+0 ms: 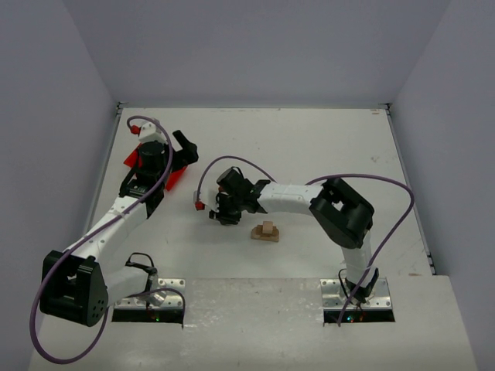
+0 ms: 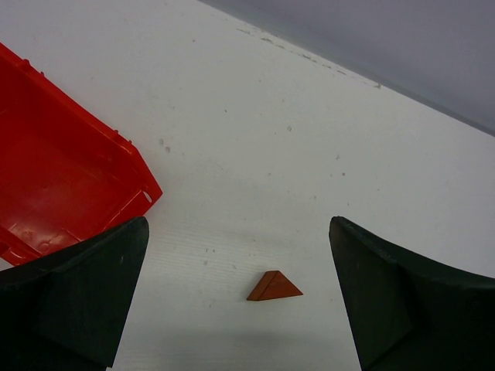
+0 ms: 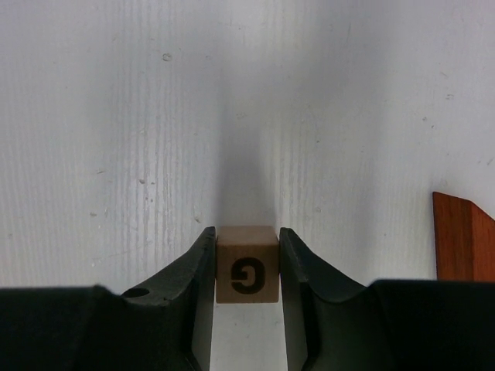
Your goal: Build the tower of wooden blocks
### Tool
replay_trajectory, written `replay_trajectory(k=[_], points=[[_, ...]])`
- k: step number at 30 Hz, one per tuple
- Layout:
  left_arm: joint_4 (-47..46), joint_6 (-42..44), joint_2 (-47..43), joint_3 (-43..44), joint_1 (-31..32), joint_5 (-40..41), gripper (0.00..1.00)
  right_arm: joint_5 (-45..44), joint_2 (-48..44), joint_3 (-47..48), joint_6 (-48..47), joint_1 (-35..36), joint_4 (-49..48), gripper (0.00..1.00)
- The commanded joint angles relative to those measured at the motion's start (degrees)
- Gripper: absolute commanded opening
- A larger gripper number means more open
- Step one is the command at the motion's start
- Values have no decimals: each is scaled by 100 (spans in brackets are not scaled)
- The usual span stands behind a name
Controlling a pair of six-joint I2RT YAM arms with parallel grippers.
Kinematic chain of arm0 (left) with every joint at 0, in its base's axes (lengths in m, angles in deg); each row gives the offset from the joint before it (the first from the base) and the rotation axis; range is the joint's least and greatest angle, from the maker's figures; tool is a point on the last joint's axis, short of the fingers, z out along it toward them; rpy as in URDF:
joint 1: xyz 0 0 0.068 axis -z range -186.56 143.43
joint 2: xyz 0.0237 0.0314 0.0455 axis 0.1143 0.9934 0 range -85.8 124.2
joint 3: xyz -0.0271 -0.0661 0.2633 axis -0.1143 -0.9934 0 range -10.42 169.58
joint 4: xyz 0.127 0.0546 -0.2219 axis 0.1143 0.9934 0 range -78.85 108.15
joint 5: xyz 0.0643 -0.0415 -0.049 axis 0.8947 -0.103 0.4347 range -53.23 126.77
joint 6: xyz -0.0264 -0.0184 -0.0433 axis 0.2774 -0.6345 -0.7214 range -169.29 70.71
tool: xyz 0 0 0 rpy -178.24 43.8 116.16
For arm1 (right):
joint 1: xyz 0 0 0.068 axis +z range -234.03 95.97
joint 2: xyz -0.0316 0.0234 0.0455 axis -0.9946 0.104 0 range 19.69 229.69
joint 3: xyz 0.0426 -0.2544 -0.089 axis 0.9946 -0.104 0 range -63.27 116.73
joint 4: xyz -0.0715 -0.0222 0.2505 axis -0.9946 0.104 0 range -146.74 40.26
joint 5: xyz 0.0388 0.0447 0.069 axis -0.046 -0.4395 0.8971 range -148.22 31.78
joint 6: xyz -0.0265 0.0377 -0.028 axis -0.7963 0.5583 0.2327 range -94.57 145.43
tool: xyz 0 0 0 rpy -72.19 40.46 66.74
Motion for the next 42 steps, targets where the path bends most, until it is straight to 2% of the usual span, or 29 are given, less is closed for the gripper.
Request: replay_trajectory(k=[1, 8, 15, 20, 25, 30, 33, 36, 42], points=[[-250, 26, -164, -20, -79, -38, 100, 205, -776, 313, -638, 18, 41, 21], [-212, 12, -290, -49, -79, 161, 100, 485, -1461, 803, -761, -489, 515, 16], [-285, 4, -216, -47, -79, 377, 100, 890, -2334, 960, -1001, -1228, 2185, 13], [-395, 46, -159, -40, -79, 407, 100, 765, -2762, 649, -1431, -1298, 3073, 13], [-397, 64, -70, -6, -79, 415, 100, 1025, -3034, 422, -1327, -1297, 3577, 13], [-397, 47, -27, -14, -79, 380, 100, 1114, -3296, -146, -942, -1205, 3199, 12], [-406, 28, -26, -13, -79, 354, 100, 785, -3650, -866, -802, -1013, 2515, 13], [-397, 12, -18, -14, -79, 345, 100, 91, -3885, -1553, -734, -700, 1741, 13], [-388, -5, -26, -32, -79, 319, 100, -60, -3882, -1648, -546, -586, 1582, 14]])
